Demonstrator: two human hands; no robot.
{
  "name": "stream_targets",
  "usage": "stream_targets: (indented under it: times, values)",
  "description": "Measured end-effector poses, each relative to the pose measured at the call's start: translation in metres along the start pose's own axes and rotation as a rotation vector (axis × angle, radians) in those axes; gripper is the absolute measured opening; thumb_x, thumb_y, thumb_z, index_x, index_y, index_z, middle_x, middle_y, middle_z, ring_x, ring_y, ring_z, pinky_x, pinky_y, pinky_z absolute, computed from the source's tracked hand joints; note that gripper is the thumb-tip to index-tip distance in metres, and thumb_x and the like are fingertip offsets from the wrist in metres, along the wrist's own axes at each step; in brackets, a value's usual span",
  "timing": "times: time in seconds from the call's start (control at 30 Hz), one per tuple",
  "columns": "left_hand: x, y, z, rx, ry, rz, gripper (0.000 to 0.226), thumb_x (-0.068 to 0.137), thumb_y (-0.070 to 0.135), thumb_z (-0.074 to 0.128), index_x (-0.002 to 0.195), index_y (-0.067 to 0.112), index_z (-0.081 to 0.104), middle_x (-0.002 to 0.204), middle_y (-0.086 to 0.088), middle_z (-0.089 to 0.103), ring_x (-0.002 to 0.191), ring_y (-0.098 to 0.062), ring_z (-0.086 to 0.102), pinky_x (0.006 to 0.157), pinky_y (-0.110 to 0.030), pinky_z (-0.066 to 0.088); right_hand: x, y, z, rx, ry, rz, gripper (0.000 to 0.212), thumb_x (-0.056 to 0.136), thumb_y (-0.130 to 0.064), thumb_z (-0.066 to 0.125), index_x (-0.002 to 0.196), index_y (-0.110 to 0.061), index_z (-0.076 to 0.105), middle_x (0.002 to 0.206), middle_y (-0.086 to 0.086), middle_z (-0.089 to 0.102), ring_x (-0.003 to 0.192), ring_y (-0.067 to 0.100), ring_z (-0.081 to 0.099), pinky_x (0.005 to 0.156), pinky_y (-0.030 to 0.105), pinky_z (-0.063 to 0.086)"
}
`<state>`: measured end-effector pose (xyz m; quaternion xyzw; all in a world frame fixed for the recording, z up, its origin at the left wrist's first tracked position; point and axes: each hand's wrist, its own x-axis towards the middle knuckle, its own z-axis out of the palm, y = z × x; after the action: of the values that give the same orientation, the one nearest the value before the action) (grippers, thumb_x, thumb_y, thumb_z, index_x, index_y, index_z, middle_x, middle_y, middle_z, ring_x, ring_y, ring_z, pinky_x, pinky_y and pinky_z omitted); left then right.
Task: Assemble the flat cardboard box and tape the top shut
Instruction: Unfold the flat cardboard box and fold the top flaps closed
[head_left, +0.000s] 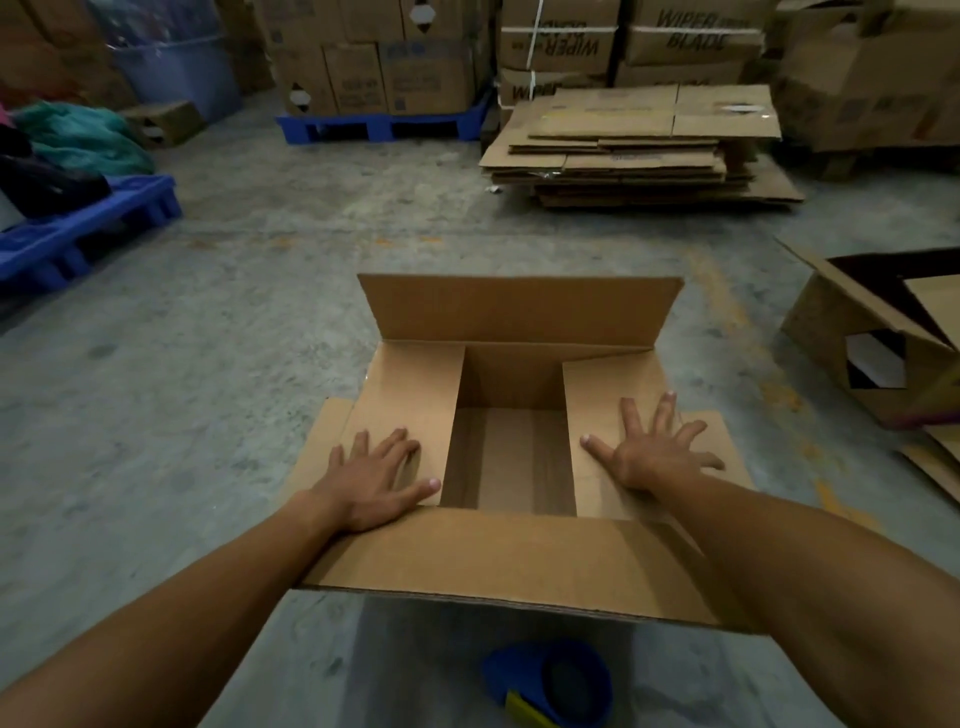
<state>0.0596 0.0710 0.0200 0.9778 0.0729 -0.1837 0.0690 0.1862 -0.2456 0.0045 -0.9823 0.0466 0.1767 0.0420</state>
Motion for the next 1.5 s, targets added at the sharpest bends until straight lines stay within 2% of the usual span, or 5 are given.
stream_targets:
  times: [0.33,0.67,0.87,1.2,1.5]
  values:
    - [0.002,0.000,-0.005,0.074,-0.073,0.013,0.109,0.062,0.092,0.013,0.153,0.034,0.007,0.163,0.008,-0.006,0.148,-0.037,-0.007,0.115,-0.062,0.003,0.022,-0.053,-0.085,0.117,0.887,-0.498,0.075,0.085,-0.047,0.057,0.149,-0.025,0.024,0.152,0.014,0.017,0.141,0.039,0.019,0.115,0.056,0.015]
    - [-0.015,0.029,-0.053,-0.064,-0.446,-0.043,0.098,0.075,0.087,0.033,0.154,0.036,0.005,0.163,0.006,-0.011,0.148,-0.033,-0.008,0.116,-0.056,0.002,0.014,-0.070,-0.086,-0.006,0.431,-0.411,0.068,0.095,-0.064,0.017,0.135,-0.023,0.054,0.140,0.015,0.051,0.133,0.037,0.042,0.113,0.065,0.011]
    - [-0.035,0.046,-0.122,-0.362,-0.801,0.269,0.078,0.070,0.052,0.078,0.140,0.043,0.045,0.142,0.017,0.050,0.129,-0.007,0.046,0.111,-0.035,0.033,0.016,-0.044,-0.068,-0.097,-0.245,-0.404,0.095,0.081,-0.083,0.007,0.150,-0.025,0.038,0.158,0.013,0.027,0.144,0.037,0.026,0.117,0.054,0.020]
    - [0.029,0.032,-0.099,-0.008,0.461,0.151,0.039,0.091,0.039,0.055,0.130,0.034,0.055,0.129,0.005,0.062,0.121,-0.021,0.055,0.099,-0.044,0.044,0.022,-0.055,-0.139,0.190,-0.333,-0.385,0.074,0.097,-0.064,0.020,0.133,-0.011,0.057,0.128,0.008,0.058,0.108,0.028,0.056,0.090,0.043,0.046]
    - [0.065,-0.003,-0.007,-0.097,0.163,-0.165,0.067,0.085,0.078,0.010,0.147,0.055,-0.002,0.163,0.006,-0.009,0.146,-0.039,-0.014,0.111,-0.068,0.007,0.033,0.011,-0.018,-0.034,-0.025,-0.329,0.071,0.082,-0.083,0.011,0.147,-0.057,0.000,0.164,-0.013,-0.010,0.149,0.033,-0.012,0.105,0.075,-0.003]
